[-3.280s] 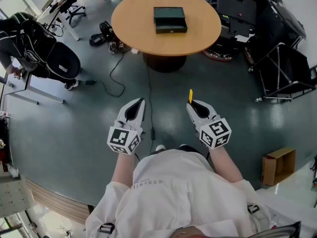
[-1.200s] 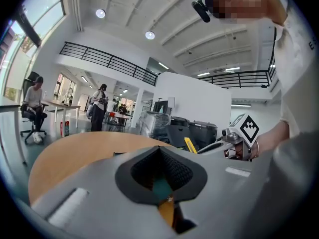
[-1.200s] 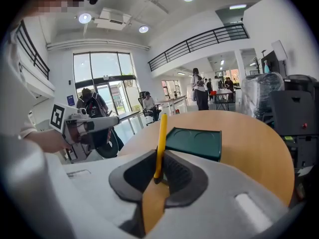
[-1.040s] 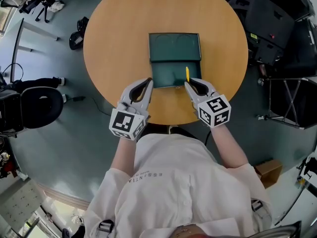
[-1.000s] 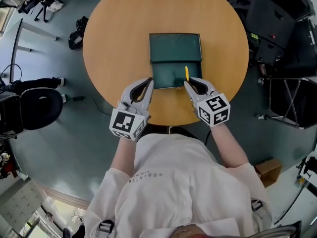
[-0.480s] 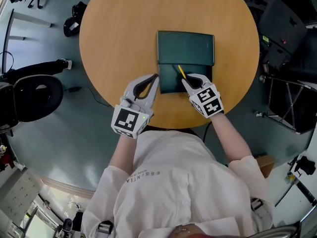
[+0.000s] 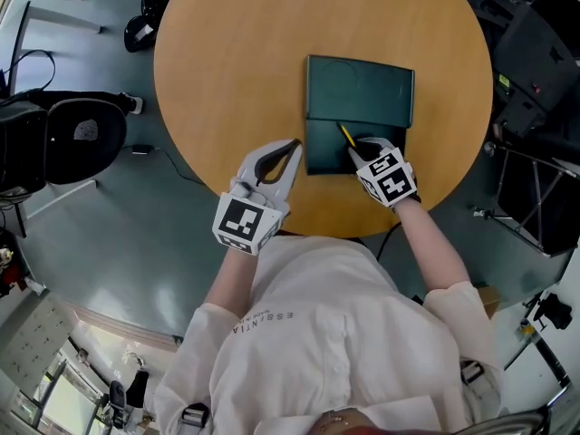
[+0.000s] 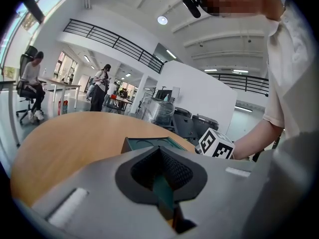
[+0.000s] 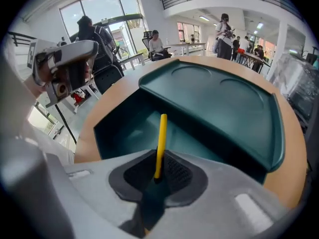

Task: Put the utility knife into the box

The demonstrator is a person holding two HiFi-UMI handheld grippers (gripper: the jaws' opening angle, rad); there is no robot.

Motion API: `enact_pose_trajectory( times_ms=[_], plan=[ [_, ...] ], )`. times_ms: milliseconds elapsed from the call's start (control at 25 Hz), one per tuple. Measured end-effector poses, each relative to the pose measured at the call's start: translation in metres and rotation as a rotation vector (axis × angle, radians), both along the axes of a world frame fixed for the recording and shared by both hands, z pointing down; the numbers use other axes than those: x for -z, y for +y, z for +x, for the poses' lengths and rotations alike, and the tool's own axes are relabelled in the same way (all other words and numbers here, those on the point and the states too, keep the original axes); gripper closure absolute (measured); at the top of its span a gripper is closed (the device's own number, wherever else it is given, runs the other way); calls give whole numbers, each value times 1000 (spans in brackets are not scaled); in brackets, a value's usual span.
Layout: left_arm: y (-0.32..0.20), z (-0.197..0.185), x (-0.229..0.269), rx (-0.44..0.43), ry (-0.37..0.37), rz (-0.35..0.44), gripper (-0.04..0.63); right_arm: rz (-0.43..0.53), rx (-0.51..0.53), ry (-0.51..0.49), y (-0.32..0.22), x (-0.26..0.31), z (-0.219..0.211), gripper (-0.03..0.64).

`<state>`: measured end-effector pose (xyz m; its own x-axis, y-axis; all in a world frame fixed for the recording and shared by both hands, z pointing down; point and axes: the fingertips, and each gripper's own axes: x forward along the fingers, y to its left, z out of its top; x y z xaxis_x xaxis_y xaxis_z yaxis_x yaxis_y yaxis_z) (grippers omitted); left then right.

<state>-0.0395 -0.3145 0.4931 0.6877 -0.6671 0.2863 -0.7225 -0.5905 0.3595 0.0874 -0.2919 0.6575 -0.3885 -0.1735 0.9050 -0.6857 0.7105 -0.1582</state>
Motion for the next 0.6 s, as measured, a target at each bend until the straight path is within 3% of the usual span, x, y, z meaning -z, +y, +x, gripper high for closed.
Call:
enact_pose_trajectory(
  times_ms=[200, 600],
  plan=[
    [-5, -4, -4, 2, -13, 0, 581, -26, 21, 56, -4, -11, 2, 575],
    [-7, -3, -2, -21, -24, 0, 581, -37, 14, 28, -4, -11, -4, 564]
  ],
)
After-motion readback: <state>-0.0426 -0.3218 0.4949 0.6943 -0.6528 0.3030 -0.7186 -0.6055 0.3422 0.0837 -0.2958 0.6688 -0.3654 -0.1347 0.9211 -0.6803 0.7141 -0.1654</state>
